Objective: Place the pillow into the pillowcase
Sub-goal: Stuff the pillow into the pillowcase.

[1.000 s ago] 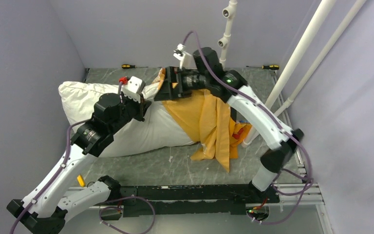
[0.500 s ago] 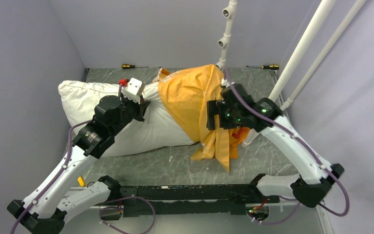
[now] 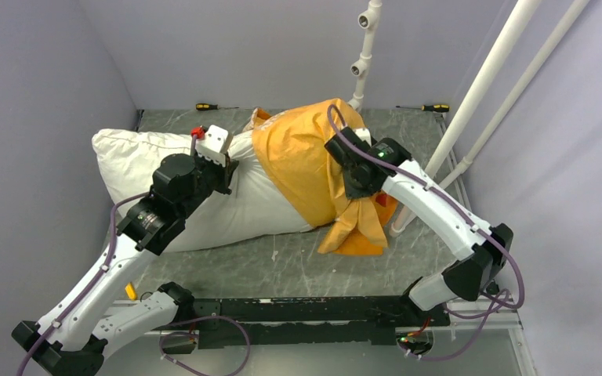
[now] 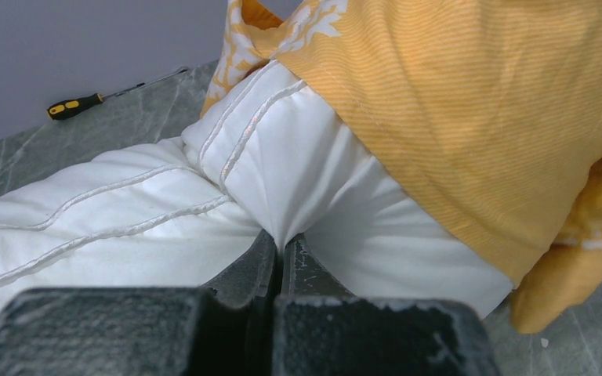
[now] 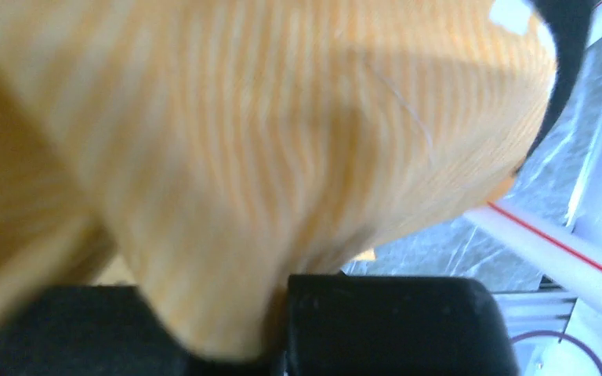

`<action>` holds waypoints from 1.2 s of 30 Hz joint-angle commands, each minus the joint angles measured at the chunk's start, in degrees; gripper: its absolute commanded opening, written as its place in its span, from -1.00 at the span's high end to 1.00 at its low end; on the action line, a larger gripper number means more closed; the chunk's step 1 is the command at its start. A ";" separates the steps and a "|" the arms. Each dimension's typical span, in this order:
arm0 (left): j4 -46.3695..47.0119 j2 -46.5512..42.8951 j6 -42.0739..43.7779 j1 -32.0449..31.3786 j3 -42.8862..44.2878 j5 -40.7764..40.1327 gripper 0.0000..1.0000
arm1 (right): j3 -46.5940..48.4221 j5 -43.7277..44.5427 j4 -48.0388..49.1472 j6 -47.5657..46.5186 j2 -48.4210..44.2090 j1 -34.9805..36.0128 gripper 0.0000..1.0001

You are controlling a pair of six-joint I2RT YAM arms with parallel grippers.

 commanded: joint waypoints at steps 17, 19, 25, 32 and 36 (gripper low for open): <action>2.82 -5.72 3.85 0.41 4.35 -15.11 1.00 | 19.64 37.70 36.38 -38.70 5.12 -5.65 0.94; 2.37 -5.26 3.88 0.41 4.64 -14.20 1.00 | 16.38 37.66 46.26 -44.60 5.53 -7.35 0.92; 1.71 -3.41 1.36 0.45 4.76 -11.94 1.00 | 24.11 38.81 46.48 -49.44 15.69 -13.41 0.41; 0.63 0.32 -1.59 0.41 6.09 -11.21 1.00 | 48.21 30.51 11.41 -25.68 21.77 -14.39 -0.99; -3.88 4.03 -3.29 0.41 9.40 -12.04 1.00 | 44.30 14.80 8.06 -19.23 10.07 -14.32 -0.99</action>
